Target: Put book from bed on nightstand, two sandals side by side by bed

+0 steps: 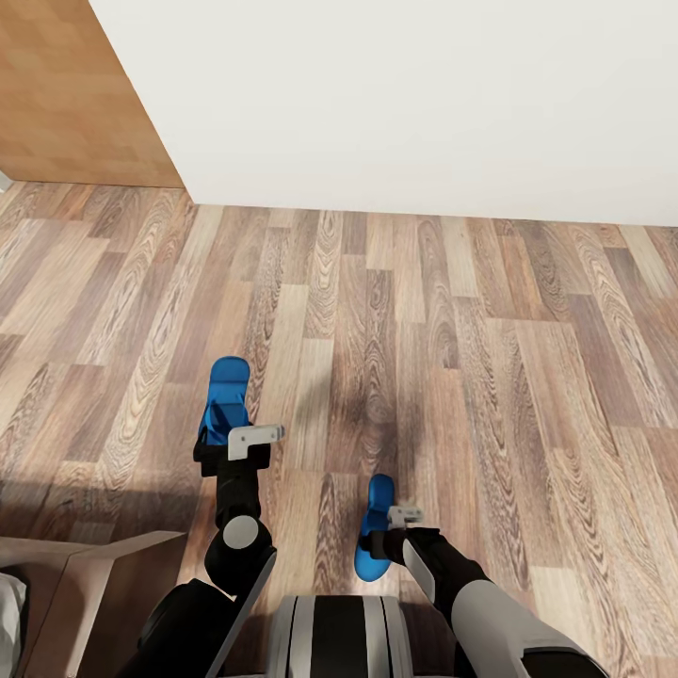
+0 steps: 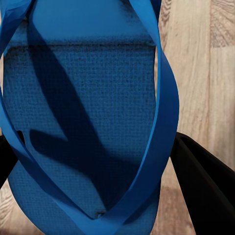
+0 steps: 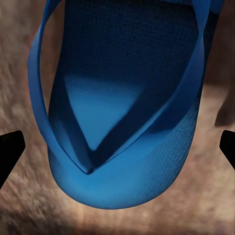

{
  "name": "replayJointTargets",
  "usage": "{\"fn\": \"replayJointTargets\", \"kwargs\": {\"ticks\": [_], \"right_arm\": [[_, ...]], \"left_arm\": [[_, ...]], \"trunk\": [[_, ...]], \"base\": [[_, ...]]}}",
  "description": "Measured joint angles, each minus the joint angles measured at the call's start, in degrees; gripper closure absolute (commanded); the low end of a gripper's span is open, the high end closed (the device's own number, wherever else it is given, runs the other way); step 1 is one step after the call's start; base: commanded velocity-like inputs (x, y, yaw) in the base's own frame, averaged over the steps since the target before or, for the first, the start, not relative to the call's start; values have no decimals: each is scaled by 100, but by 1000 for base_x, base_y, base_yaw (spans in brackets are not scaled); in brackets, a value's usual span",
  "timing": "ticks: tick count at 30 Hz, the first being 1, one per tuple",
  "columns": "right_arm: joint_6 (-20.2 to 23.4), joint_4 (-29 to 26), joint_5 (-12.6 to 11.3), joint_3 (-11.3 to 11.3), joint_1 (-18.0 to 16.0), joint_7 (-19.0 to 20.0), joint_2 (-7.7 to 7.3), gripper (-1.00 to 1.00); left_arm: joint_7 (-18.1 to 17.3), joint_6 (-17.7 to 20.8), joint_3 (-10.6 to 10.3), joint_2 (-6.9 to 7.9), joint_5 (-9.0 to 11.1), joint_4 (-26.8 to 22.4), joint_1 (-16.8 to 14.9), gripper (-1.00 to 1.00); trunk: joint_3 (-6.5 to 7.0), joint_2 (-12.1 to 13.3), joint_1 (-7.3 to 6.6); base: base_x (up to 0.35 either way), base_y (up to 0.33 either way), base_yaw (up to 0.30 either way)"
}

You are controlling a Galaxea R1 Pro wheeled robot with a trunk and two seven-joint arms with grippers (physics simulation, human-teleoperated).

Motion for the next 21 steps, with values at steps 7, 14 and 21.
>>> {"fn": "replayJointTargets", "kwargs": {"ticks": [7, 14, 21], "right_arm": [[0, -2, 0, 0, 0, 0, 0, -100], [0, -51, 0, 0, 0, 0, 0, -100], [0, -110, 0, 1, 0, -2, 0, -100]], "left_arm": [[0, 0, -2, 0, 0, 0, 0, 100], [0, 0, -3, 0, 0, 0, 0, 100], [0, -1, -54, 0, 1, 0, 0, 100]], "trunk": [[0, 0, 0], [0, 0, 0], [0, 0, 0]], "base": [[0, 0, 0], [0, 0, 0], [0, 0, 0]]}}
